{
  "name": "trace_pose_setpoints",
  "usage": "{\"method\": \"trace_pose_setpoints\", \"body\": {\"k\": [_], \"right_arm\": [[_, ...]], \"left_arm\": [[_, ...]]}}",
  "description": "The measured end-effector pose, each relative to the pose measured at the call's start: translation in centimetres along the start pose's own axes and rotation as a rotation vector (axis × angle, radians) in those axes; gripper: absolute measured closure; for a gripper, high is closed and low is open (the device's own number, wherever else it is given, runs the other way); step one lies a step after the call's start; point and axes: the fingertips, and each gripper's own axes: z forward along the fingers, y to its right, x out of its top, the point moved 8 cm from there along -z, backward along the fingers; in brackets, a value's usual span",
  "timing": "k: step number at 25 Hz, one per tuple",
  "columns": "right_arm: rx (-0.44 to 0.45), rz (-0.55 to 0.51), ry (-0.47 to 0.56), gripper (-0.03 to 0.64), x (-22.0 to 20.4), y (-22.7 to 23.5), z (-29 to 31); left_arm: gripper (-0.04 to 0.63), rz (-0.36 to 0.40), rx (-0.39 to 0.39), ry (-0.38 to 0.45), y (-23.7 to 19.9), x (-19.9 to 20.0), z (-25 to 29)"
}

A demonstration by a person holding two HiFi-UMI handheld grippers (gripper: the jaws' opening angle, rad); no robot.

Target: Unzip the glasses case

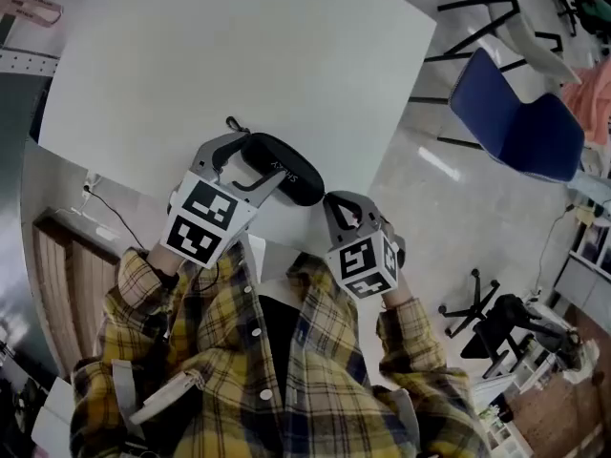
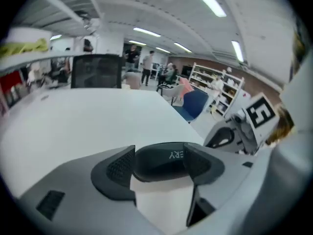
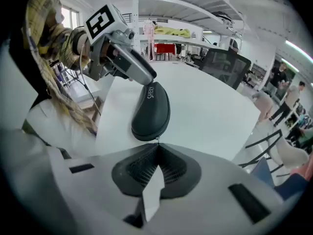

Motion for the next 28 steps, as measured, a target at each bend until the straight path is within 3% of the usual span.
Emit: {"method": "trace_pose_setpoints", "body": {"k": [3,5,12,21,24,28], "right_arm": [[0.036,0.054,0.017,0.618,0.4,-2.3,0.3],[0.063,0.073,0.025,0.618,0.8,-3.5,0.8],[0.112,0.068,0.042,0.618,3.1,-5.7,2.9],[0.161,0.068,0.046,0.618,3.7,-8.2,3.7],[0.149,0.048,0.036,0.618,3.5,-8.3,4.1],[0.131,-0.005,0.033,0.618,3.6,-7.1,4.1]], "left_arm": [[0.281,-0.315,-0.052,0.015,-0.6,-1.7,-1.1],[0.279,-0.401,-0.040,0.029,-1.0,-2.5,-1.5],[0.258,-0.424,0.089,0.058,-2.2,-2.6,-2.4],[0.258,-0.329,0.171,-0.014,-1.0,-4.0,-0.9],[0.258,-0.290,0.173,-0.006,-0.9,-4.4,-0.7],[0.258,-0.315,0.151,0.010,-1.2,-4.1,-0.5]]}}
